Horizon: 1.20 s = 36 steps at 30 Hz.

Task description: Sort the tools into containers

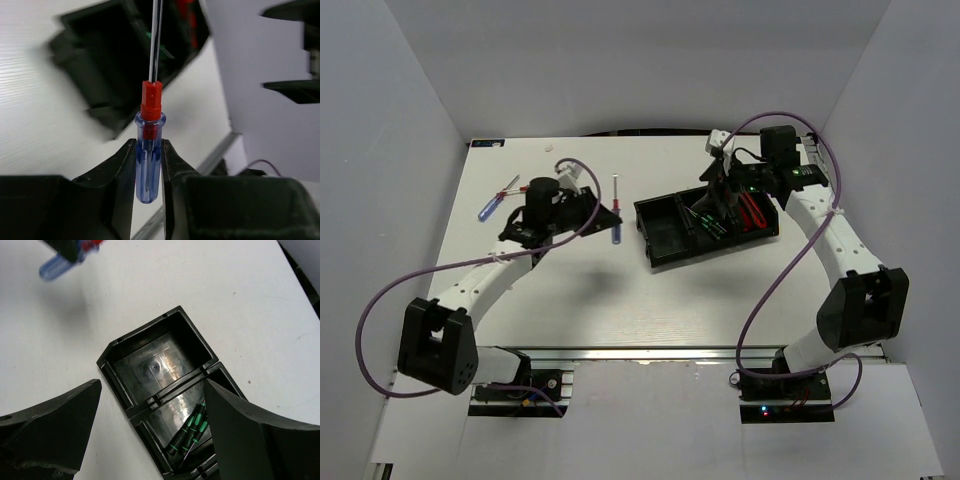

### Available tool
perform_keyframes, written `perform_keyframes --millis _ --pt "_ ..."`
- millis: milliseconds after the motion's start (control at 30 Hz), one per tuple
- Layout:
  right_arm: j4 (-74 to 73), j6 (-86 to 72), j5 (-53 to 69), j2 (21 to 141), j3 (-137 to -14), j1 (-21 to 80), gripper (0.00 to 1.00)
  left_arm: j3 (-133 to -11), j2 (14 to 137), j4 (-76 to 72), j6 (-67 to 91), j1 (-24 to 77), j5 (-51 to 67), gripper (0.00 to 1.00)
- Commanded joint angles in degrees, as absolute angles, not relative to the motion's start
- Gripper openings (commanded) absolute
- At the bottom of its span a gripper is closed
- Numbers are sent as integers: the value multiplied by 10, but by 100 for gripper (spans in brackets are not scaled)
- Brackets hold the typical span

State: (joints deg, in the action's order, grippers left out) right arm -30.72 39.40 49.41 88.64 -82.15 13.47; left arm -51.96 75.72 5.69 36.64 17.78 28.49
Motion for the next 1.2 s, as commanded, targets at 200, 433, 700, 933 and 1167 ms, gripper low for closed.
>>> perform_keyframes --millis 200,433,700,933,1167 --pt "-258 365 496 843 -780 124 89 -566 861 -72 503 302 233 0" --pt "-250 357 504 829 -759 118 89 -661 964 -28 464 316 197 0" --pt "-238 343 512 816 -736 103 89 -723 1044 22 448 328 194 28" --pt "-233 334 519 814 -731 93 89 -778 1070 63 422 329 182 44" --pt "-233 333 522 817 -729 91 89 -802 1074 78 405 329 186 49"
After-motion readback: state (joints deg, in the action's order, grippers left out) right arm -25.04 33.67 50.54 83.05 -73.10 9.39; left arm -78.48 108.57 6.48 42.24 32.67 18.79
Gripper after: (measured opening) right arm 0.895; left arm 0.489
